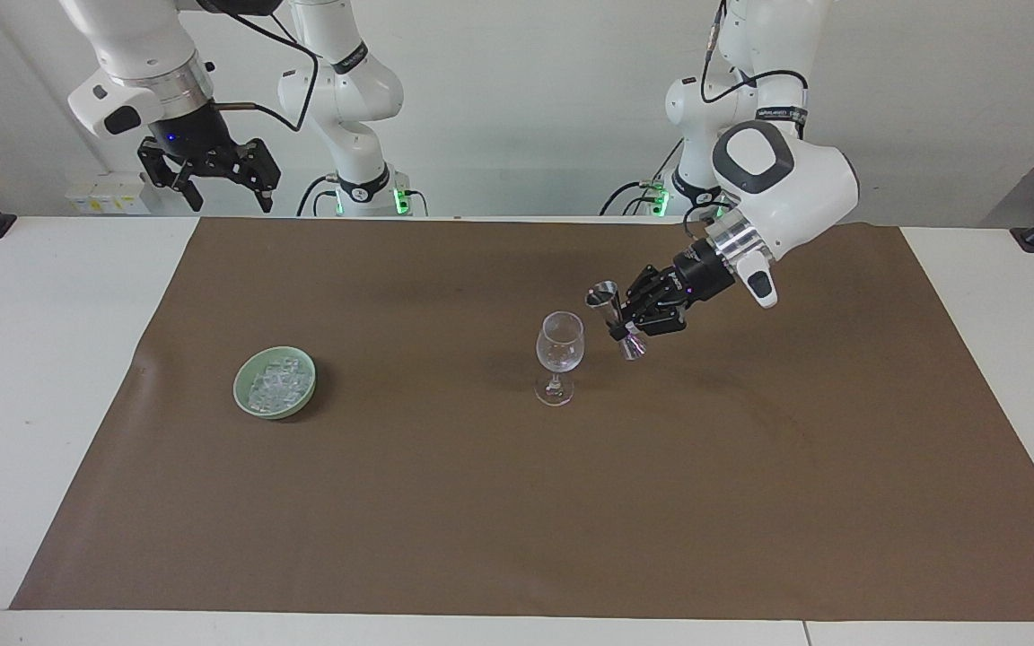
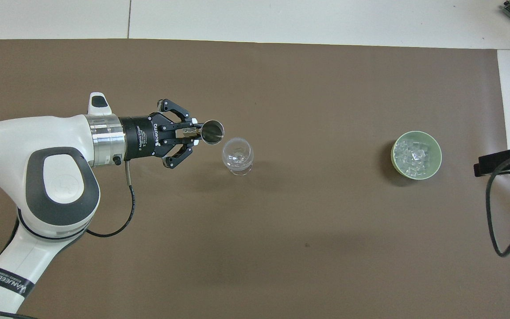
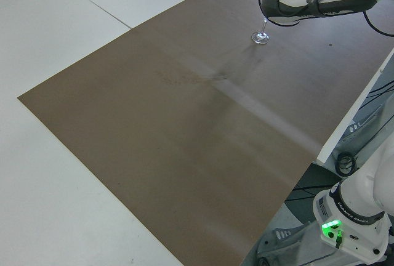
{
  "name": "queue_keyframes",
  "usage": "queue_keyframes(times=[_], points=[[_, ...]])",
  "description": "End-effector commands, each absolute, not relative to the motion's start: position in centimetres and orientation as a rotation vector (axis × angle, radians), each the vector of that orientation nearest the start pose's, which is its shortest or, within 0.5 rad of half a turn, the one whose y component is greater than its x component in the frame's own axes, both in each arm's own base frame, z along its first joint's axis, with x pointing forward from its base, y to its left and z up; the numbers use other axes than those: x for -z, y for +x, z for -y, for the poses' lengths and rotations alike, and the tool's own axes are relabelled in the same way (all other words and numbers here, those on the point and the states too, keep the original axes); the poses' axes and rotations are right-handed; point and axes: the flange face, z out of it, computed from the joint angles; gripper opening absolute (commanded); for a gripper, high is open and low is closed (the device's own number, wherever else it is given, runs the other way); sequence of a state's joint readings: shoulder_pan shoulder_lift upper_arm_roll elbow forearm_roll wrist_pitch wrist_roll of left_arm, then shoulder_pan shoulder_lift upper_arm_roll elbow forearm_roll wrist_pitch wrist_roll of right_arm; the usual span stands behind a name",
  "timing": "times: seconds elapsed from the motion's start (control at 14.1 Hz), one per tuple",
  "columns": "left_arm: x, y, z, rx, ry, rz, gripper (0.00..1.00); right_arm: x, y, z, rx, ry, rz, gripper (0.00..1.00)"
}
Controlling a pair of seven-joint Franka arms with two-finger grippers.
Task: Pour wine and add ice with both arms
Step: 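Tilt the bottle with the left gripper to pour into the glass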
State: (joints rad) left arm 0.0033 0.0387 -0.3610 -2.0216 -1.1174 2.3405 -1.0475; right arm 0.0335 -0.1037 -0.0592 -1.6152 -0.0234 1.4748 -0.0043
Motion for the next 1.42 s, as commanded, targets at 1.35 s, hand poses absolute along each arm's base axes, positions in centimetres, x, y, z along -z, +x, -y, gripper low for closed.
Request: queue_keyframes(times=[1.35], points=[[-47.7,54.1,24.1,0.209,1.943,-1.408,0.0,-65.4,50.7,1.9,-0.071,-3.15,-0.002,1.0]])
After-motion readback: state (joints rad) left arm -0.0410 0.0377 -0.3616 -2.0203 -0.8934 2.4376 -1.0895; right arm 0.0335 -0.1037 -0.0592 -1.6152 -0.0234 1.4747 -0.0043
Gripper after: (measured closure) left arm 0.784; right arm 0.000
